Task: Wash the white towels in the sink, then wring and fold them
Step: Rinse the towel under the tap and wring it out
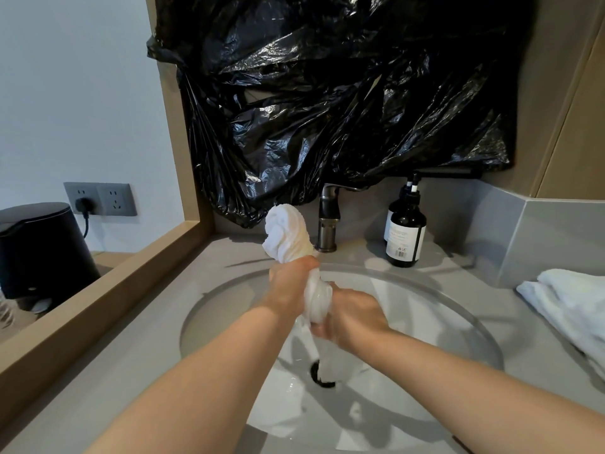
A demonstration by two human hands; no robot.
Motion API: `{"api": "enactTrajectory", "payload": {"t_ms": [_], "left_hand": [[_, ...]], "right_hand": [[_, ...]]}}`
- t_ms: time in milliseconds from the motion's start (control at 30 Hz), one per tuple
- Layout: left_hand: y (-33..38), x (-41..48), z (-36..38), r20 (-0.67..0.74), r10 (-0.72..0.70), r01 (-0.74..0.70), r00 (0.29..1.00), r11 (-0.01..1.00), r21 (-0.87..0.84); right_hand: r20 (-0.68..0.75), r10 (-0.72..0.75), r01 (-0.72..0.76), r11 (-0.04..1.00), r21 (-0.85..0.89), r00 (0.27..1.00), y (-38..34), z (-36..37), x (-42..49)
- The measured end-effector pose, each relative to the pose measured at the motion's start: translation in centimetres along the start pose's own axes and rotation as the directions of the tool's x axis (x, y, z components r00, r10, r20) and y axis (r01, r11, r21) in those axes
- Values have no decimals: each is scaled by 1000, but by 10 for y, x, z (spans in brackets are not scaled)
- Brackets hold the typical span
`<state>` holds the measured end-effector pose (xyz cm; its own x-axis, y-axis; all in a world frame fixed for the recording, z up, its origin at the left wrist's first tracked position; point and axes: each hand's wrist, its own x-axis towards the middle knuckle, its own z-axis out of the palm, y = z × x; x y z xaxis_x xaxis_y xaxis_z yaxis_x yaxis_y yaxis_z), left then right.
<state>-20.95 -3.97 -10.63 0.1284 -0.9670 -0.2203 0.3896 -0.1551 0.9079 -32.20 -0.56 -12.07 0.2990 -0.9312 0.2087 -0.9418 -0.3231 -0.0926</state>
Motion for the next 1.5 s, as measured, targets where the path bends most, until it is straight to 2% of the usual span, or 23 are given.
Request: {"api": "enactTrajectory", "payload": {"t_ms": [100,167,233,367,467,533,567,633,667,733,767,833,900,1000,1067,1100,1167,1267,1333,1367,1433,1467,1500], "left_hand": [[-2,-5,1,-49,-44,45,998,999,30],[-2,-6,1,-76,-63,68,995,996,57],[0,-2,-3,-96,-80,87,992,993,74],[-3,-5,-5,111,-218,171,970,930,326],[-14,-11,1,210,-214,173,954,965,198],[-14,-12,-2,214,-166,148,963,984,96],[-12,-11,-4,221,-157,144,963,987,72],[-7,-10,-9,236,-134,137,962,991,5],[-4,-13,-9,236,-114,127,965,991,-41],[1,-16,-6,237,-65,104,969,982,-155],[4,-18,-2,243,-64,118,968,970,-211],[10,-22,3,255,-81,161,963,936,-312],[14,-24,7,267,-73,174,961,910,-377],[17,-24,9,283,-31,148,959,904,-402],[15,-18,4,301,3,121,954,912,-393],[15,-16,0,316,18,108,948,921,-375],[14,-11,-10,344,50,50,938,960,-276],[14,2,-21,325,124,-83,937,987,-138],[13,7,-23,312,173,-141,934,982,-125],[12,6,-21,287,179,-161,941,983,-83],[7,3,-14,215,165,-182,963,981,62],[2,5,-10,176,168,-192,970,973,129],[-1,2,-5,141,177,-200,974,964,177]], "right_hand": [[70,-15,20,997,-80,997,1,1,1],[33,-59,62,992,-112,998,0,6,2],[51,-22,27,995,-101,998,-2,4,2],[120,202,-209,977,49,972,10,-9,14],[243,157,-188,976,109,957,24,-21,12],[352,47,-155,945,287,935,31,-27,7],[411,-17,-192,866,462,911,36,-31,4],[483,-157,-349,510,787,861,46,-37,2],[468,-179,-405,302,863,865,53,-34,6],[489,-61,-485,66,872,870,60,-28,11],[502,-14,-502,19,865,865,66,-19,17],[506,45,-507,15,862,862,68,-9,21],[517,1,-516,-43,855,856,50,-15,10],[491,-101,-502,-191,844,865,34,-13,5],[506,-333,-561,-90,823,795,31,-11,1],[496,-358,-534,-10,845,791,27,-14,-2],[503,-376,-556,-42,830,779,35,-13,1],[425,-456,-484,-16,875,782,40,-15,-4],[465,-389,-463,105,880,795,35,-16,-7],[480,-304,-418,250,874,823,29,-17,-9],[478,-103,-298,664,686,872,15,-16,-13],[432,-5,-245,817,521,902,11,-14,-13],[379,58,-215,898,384,923,8,-13,-13]]}}
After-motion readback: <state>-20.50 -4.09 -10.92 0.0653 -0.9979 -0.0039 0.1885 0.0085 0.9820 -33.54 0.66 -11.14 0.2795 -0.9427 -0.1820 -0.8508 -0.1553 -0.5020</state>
